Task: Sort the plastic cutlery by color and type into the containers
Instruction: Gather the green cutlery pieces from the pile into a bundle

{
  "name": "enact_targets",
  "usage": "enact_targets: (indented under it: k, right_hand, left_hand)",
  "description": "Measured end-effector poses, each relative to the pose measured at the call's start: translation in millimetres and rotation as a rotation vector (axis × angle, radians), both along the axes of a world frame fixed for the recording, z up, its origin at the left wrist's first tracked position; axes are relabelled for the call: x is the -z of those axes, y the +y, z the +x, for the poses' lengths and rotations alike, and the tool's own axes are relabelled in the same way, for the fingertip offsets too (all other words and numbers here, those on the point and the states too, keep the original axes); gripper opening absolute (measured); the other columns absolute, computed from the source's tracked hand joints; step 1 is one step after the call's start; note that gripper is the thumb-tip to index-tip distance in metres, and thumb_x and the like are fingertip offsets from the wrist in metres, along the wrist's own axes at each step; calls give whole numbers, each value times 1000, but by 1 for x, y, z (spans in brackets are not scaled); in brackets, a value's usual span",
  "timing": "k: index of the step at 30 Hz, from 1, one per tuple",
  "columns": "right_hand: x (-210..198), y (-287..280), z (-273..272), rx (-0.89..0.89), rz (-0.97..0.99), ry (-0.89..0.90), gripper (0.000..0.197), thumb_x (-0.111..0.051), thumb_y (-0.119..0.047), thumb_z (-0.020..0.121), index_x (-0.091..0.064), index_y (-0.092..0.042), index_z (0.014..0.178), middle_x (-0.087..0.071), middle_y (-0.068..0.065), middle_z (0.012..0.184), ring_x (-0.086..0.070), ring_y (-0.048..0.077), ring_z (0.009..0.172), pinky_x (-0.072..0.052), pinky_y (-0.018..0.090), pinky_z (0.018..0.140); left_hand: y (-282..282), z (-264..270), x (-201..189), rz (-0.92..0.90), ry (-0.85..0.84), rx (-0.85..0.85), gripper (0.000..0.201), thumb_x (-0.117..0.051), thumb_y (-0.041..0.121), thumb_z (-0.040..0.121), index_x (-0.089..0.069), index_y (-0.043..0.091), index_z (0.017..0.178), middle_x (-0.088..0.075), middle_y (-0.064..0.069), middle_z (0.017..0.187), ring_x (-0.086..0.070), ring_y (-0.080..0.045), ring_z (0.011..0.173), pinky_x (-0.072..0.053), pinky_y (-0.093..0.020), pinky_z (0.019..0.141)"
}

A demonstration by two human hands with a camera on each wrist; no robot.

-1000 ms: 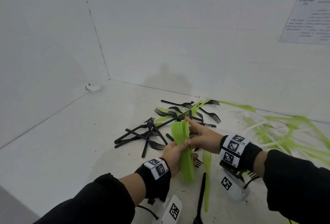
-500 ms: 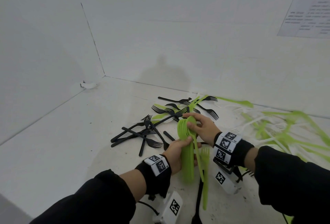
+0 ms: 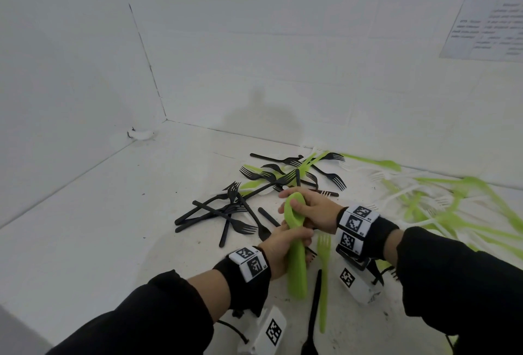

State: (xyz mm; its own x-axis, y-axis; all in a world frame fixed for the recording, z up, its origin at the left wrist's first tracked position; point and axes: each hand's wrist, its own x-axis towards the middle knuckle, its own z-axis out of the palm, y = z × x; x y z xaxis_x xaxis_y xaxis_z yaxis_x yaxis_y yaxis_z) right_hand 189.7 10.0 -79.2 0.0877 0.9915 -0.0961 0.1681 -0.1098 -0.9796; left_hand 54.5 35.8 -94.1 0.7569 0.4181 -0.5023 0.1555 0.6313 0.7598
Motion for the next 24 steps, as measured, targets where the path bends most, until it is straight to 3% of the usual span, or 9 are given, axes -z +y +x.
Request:
enact_targets:
  k: [3,6,8,10,11,14,17,21,24]
  right_hand:
    - [-2,5,1,-3,8,-19,10,-45,-14,95,-53,-19,99,-63,3,91,-61,21,82,-51,43,84]
    - [-4,18,5,-53,-81,-242,27,-38,-29,98,-53,-21,119,-58,1,108,-56,17,100,-46,39,95]
    - [-14,31,6,-24,-123,-439,42,-30,-35,100,-54,-13,125,-56,-1,114,-53,16,112,-39,31,99]
    - [-22,51,9,-10,-74,-702,38,-36,-27,100,-58,-3,120,-59,9,113,-53,25,117,-37,30,97]
    - [-23,63,10,-39,-79,-835,35,-39,-20,99,-54,-3,126,-57,14,121,-49,27,121,-34,29,99]
    - [-19,97,9,-215,-208,-1079,52,-38,-4,94,-32,-12,145,-37,10,148,-36,23,135,-27,24,106]
    - [-13,117,4,-355,-306,-1207,54,-37,-3,94,-29,-18,146,-39,7,147,-37,23,134,-27,22,103]
    - [-11,136,12,-312,-273,-1217,40,-45,-8,92,-55,-18,129,-55,4,133,-49,22,125,-38,26,102]
    - [-4,147,15,-309,-242,-1260,51,-40,0,91,-44,-23,137,-45,5,141,-44,23,129,-38,32,105]
  left_hand:
    - [-2,0,-1,39,-13,-23,13,-60,8,88,-48,10,92,-53,-2,60,-56,-21,43,-50,-26,45]
    - [4,-1,2,113,43,-117,15,-64,15,87,-51,7,86,-55,-3,62,-54,-18,40,-47,-25,41]
    - [10,-5,6,137,62,-202,21,-68,19,85,-51,7,83,-55,-4,61,-53,-18,40,-47,-26,42]
    - [14,-10,7,127,61,-270,24,-66,22,85,-50,5,78,-53,-5,59,-51,-18,40,-47,-26,42]
    - [16,-13,6,113,60,-302,25,-65,22,87,-49,5,77,-52,-6,59,-51,-18,39,-47,-26,42]
    - [23,-23,3,63,82,-359,23,-59,23,91,-49,4,84,-53,-9,67,-53,-20,41,-48,-28,43]
    - [30,-30,4,-19,117,-399,21,-53,23,93,-48,3,95,-54,-10,69,-53,-23,41,-48,-27,44]
    - [33,-32,7,-79,137,-413,22,-52,24,92,-49,2,96,-54,-9,66,-53,-23,41,-47,-25,45]
    - [30,-30,8,-82,147,-385,25,-52,24,92,-48,1,101,-53,-11,67,-54,-23,42,-48,-26,45]
